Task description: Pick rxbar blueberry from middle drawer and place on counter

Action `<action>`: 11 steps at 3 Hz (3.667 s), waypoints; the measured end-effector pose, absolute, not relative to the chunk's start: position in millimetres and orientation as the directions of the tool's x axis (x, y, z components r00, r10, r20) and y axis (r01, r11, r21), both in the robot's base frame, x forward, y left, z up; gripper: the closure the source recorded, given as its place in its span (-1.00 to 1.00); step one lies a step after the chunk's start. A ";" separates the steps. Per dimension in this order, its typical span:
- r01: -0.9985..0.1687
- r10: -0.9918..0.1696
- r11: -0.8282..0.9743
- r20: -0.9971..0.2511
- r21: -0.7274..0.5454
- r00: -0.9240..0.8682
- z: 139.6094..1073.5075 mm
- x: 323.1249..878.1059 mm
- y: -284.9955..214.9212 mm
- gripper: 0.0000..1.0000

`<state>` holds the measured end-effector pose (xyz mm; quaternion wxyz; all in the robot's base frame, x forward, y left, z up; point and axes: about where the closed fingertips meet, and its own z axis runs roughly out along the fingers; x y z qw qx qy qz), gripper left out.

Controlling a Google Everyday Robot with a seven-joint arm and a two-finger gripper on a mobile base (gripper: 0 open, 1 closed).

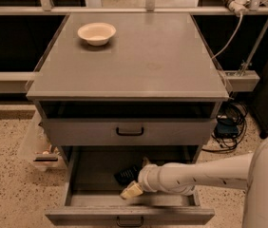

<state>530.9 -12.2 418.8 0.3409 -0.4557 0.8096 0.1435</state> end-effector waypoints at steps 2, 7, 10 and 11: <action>-0.808 -0.595 0.588 -0.699 -0.042 -0.396 396.8 546.0 -25.4 -1.00; -0.847 -0.618 0.531 -0.682 0.006 -0.392 339.3 559.7 13.6 -0.37; -0.847 -0.618 0.531 -0.682 0.006 -0.392 354.5 559.7 13.6 0.97; -0.816 -0.597 0.578 -0.690 -0.017 -0.409 368.3 553.0 -1.9 1.00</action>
Offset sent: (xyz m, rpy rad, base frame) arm 0.0113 -0.0106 -0.0174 0.0292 0.0150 -0.0379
